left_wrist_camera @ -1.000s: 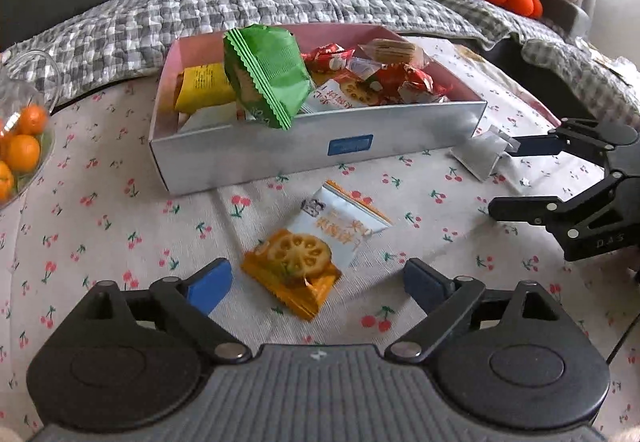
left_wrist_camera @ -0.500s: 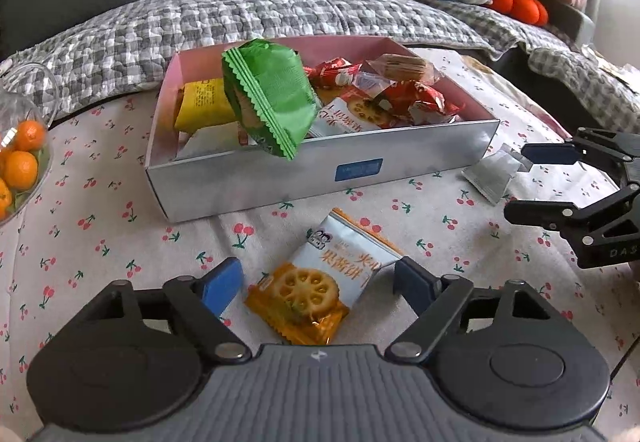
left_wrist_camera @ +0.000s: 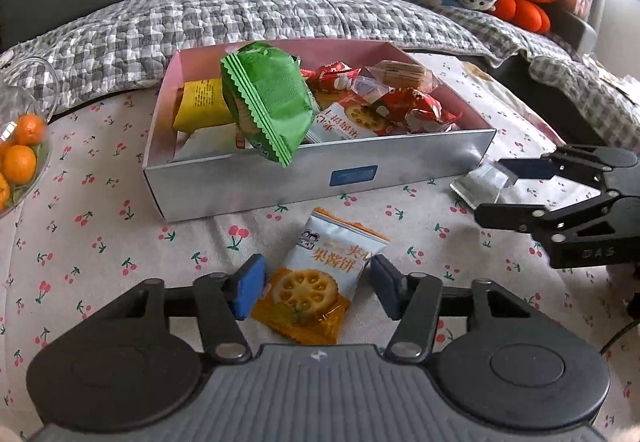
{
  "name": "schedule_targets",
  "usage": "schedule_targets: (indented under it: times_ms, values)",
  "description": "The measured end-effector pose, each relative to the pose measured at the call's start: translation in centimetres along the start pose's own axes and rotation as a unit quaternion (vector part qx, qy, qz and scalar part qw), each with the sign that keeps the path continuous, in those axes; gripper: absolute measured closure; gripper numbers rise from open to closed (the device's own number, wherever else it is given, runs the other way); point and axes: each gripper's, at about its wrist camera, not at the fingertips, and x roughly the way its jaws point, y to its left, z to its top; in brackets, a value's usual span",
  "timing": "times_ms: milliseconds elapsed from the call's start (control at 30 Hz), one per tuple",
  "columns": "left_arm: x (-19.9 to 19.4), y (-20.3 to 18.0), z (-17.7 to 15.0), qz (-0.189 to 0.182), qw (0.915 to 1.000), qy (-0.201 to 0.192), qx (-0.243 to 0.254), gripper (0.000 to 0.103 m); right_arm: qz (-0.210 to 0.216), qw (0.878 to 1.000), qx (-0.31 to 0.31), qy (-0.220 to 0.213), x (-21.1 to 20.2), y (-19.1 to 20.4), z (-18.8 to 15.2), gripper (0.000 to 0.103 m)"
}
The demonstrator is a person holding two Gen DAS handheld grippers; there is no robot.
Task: Organize snacks
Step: 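Grasp the orange lotus-root biscuit packet with the left tool while the right tool holds the foil packet, then carry both packets into the pink box and open both tools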
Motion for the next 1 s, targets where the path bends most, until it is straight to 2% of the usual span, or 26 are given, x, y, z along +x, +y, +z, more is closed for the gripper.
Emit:
schedule_targets:
  times_ms: [133, 233, 433, 600, 1000]
  values:
    - [0.0, -0.2, 0.1, 0.001, 1.0, -0.001, -0.005, 0.059, -0.002, 1.0, 0.025, 0.0, 0.2, -0.3, 0.1, 0.045]
    - [0.1, -0.2, 0.2, 0.0, 1.0, -0.001, -0.008, 0.062, -0.007, 0.999, 0.033, -0.002, 0.2, -0.6, 0.2, 0.053]
    - [0.2, -0.1, 0.4, 0.002, 0.9999, -0.001, -0.017, 0.067, 0.0, 0.999, 0.04, -0.004, 0.1, -0.8, 0.1, 0.057]
    - [0.1, 0.0, 0.5, 0.014, 0.9995, -0.003, -0.029, 0.067, 0.005, 0.998, 0.056, -0.005, -0.2, -1.3, 0.1, 0.066]
    - [-0.9, 0.2, 0.7, 0.007, 0.9988, -0.011, -0.048, 0.067, 0.051, 0.99, 0.129, -0.023, -1.2, -3.6, -0.3, 0.067]
